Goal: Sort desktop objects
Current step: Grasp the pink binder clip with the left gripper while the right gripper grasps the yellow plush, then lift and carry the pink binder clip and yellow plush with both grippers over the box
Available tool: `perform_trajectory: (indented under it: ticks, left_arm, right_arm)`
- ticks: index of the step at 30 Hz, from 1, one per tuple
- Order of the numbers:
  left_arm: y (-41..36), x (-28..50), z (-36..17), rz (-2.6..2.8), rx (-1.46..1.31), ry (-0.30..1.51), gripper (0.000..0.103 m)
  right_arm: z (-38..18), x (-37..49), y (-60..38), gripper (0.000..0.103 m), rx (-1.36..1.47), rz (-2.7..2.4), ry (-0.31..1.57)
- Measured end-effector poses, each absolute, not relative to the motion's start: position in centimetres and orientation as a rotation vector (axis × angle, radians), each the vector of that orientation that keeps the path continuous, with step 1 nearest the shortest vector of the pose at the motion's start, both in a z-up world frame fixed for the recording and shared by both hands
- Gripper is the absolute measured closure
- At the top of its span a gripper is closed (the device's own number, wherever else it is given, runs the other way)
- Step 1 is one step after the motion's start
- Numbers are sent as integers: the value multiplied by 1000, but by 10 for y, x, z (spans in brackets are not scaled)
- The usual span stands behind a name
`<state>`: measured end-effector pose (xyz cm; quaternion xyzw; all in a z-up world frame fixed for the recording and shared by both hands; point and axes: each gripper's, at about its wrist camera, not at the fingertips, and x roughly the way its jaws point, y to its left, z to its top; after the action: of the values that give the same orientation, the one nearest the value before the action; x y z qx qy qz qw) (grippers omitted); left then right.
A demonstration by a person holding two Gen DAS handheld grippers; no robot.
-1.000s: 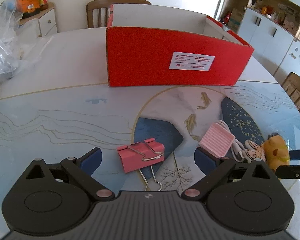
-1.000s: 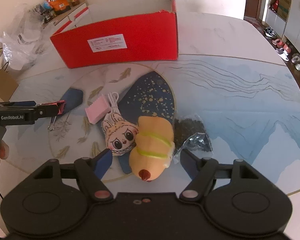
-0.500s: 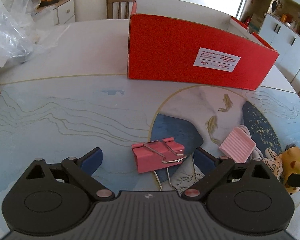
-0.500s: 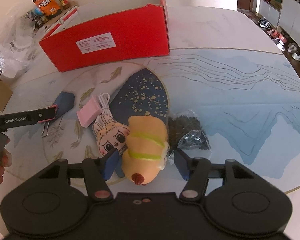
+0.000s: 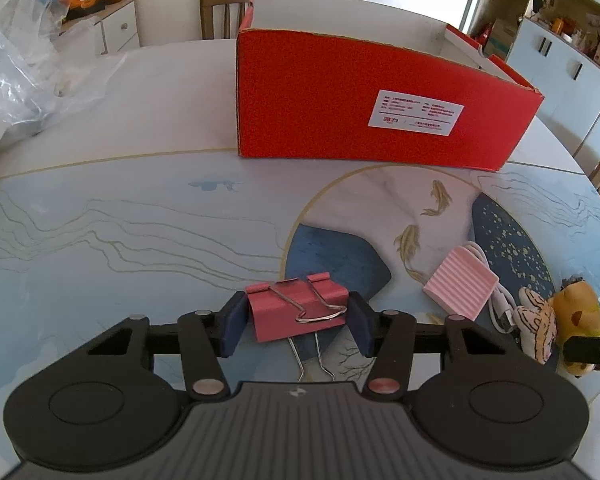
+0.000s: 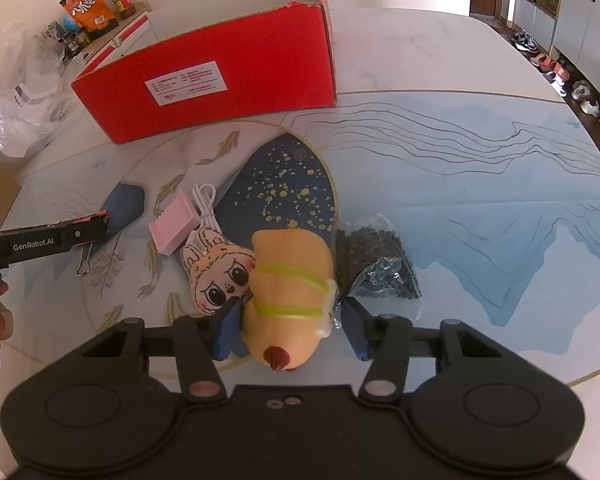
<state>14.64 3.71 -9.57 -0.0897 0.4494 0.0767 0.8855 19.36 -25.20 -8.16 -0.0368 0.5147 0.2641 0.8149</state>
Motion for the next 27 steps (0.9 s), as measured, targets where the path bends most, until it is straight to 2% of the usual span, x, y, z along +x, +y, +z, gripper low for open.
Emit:
perform_trajectory:
  ticks: [7, 21, 27]
  left_arm:
    - [33, 142, -93, 123, -155, 941, 51]
    - [24, 126, -76, 56, -171, 930, 51]
    - [23, 122, -76, 44, -172, 939, 51]
  right_arm:
    - [-80, 192, -258, 55, -42, 551, 1093]
    - [-63, 179, -275, 58, 35, 556, 1075]
    - [-75, 169, -278, 57, -24, 561, 1107]
